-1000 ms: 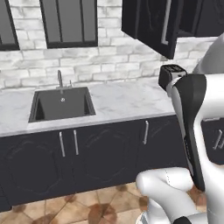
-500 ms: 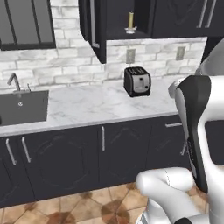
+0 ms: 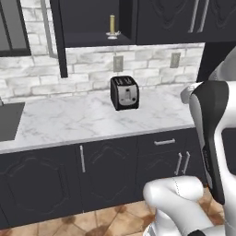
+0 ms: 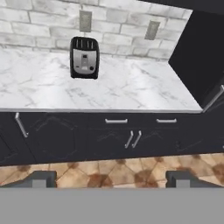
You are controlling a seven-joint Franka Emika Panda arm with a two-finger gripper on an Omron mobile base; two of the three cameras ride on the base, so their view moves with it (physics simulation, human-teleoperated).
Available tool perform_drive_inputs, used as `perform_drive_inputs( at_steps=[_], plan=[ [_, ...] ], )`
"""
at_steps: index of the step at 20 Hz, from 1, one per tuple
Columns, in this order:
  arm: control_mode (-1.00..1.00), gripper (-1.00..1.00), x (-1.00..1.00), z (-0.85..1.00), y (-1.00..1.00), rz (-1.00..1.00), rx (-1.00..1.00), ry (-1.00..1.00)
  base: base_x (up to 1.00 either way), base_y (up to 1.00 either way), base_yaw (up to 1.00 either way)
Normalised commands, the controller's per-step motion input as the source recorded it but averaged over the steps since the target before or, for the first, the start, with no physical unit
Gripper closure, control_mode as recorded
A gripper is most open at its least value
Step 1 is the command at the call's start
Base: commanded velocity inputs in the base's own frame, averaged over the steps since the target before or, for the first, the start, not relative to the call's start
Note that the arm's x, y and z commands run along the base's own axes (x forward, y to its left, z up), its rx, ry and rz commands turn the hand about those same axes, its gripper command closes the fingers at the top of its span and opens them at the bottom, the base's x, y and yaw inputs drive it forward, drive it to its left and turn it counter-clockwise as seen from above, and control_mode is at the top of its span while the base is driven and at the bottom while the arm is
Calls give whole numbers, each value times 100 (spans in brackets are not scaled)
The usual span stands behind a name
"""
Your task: Get the candle and the beer from the cabinet and move them to the dining counter.
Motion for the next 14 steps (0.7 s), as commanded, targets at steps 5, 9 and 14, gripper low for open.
perform_drive_inputs(
  at_steps=[5,9,14],
  plan=[
    [100,-100,0,0,0,0,0,0,78,8,0],
    [-100,-100,76,-29,35,0,1,3,0,0,0],
    [-100,-100,64,-27,71,0,0,4,0,0,0]
  ],
)
